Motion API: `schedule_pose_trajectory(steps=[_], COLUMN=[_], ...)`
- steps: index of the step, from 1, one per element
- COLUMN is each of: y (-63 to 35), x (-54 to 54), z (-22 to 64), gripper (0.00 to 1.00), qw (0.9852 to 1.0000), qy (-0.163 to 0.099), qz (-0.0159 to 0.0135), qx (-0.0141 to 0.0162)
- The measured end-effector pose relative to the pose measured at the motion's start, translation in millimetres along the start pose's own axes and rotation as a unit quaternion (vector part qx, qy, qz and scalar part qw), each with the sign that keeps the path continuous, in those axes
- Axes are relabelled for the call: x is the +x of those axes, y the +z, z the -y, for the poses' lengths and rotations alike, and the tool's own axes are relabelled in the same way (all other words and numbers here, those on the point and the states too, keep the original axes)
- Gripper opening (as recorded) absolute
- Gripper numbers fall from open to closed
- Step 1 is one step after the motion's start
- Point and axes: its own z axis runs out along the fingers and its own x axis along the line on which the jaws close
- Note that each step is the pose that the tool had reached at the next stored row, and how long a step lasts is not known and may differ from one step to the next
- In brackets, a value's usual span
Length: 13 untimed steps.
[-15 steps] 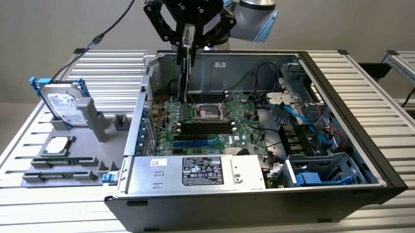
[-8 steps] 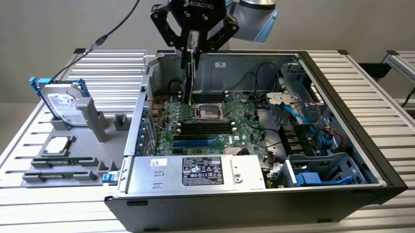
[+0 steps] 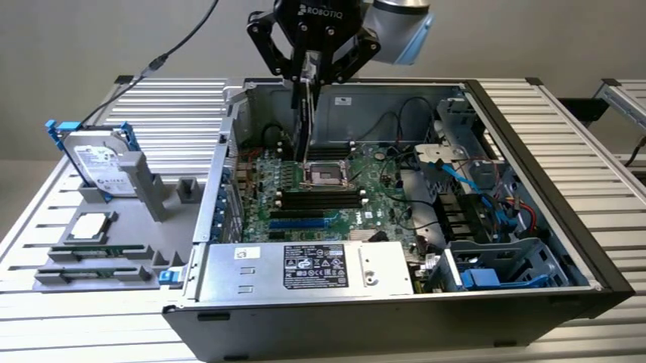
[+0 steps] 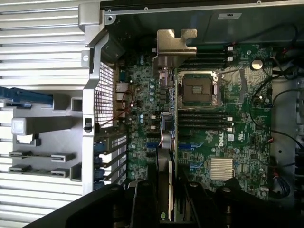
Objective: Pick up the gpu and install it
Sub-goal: 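Pick up the gpu and move the gpu toward the slot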
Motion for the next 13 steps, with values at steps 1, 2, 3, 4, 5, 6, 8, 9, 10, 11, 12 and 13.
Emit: schedule_pose_trajectory(steps=[1,2,3,4,5,6,8,9,10,11,12,13], y=[0.3,0.9,1.7,2.6,3.5,4.6,6.5,7.5,8.5,9.5,10.4,11.4], x=[-1.4,-2.8,-4.1,-5.3,-6.5,-7.9,-10.4,-11.6,-12.8,-13.9,-15.0,-16.0], z=[-0.5,-1.3,-2.4,-3.7,-5.3,-7.1,-10.5,-12.1,-13.8,-15.5,-17.3,-18.9], gripper=[0.27,0.27,0.27,0.27,0.27,0.27,0.27,0.27,0.27,0.27,0.27,0.27], qw=[1.0000,1.0000,1.0000,1.0000,1.0000,1.0000,1.0000,1.0000,1.0000,1.0000,1.0000,1.0000], qy=[0.000,0.000,-0.001,-0.001,-0.001,-0.001,-0.001,-0.001,-0.001,-0.002,-0.002,-0.002], qz=[0.0004,0.0009,0.0016,0.0022,0.0029,0.0036,0.0048,0.0054,0.0061,0.0067,0.0075,0.0083], qx=[-0.0005,-0.0006,-0.0007,-0.0007,-0.0007,-0.0007,-0.0006,-0.0006,-0.0006,-0.0006,-0.0005,-0.0005])
